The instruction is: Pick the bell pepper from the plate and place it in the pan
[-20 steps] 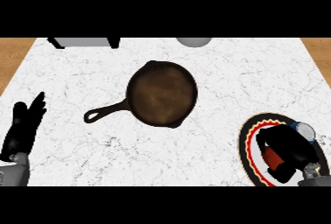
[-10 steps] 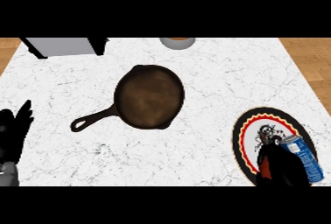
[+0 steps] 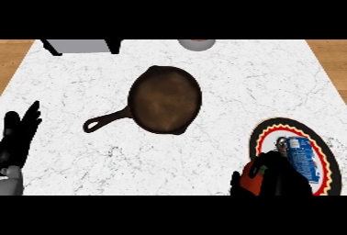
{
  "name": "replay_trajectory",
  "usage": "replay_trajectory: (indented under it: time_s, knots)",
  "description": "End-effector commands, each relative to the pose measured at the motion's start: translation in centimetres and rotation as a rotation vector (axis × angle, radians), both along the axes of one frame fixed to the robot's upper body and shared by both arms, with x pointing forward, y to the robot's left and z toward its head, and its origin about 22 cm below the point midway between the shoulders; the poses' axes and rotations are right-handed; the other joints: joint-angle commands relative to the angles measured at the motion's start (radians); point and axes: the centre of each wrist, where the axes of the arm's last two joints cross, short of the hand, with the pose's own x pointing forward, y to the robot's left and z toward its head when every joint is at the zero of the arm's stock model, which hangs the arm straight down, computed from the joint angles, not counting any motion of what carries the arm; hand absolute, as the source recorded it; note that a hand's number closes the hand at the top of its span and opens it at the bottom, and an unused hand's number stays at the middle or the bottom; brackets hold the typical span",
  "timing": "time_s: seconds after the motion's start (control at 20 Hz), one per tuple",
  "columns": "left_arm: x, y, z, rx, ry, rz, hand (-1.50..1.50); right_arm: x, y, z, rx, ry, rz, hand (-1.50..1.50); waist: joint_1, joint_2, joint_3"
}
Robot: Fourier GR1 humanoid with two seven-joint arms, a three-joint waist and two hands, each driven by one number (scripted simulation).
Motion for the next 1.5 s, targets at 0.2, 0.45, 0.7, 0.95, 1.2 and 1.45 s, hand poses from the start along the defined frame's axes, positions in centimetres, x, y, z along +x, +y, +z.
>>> replay_trajectory:
  time_s: [0.2, 0.45, 0.7, 0.95, 1.2, 1.45]
  knots:
    - [1.4, -0.7, -0.1, -0.007, -0.012, -0.051, 0.00, -1.1, 8.4, 3.4, 0.022, -0.175, -0.064, 1.50, 0.047, 0.021, 0.004]
    - [2.3, -2.7, 0.1, -0.011, -0.027, -0.062, 0.00, 2.9, 9.1, 4.8, 0.101, -0.194, -0.075, 1.50, 0.065, 0.024, 0.005]
    - [3.3, -2.0, 0.8, -0.002, -0.035, -0.069, 0.00, 8.5, 7.8, 4.4, 0.226, -0.195, -0.082, 1.50, 0.073, 0.033, 0.006]
    - [2.5, -3.3, 0.2, 0.001, -0.023, -0.102, 0.00, 13.3, 7.5, 3.0, 0.271, -0.185, -0.119, 1.50, 0.105, 0.037, 0.007]
    - [2.5, -2.5, 0.6, -0.008, -0.024, -0.110, 0.00, 17.4, 7.1, 1.5, 0.279, -0.141, -0.147, 1.50, 0.113, 0.038, 0.007]
    - [2.9, -2.8, 0.5, 0.001, -0.046, -0.104, 0.00, 19.7, 6.0, -2.1, 0.341, -0.131, -0.121, 1.50, 0.107, 0.040, 0.007]
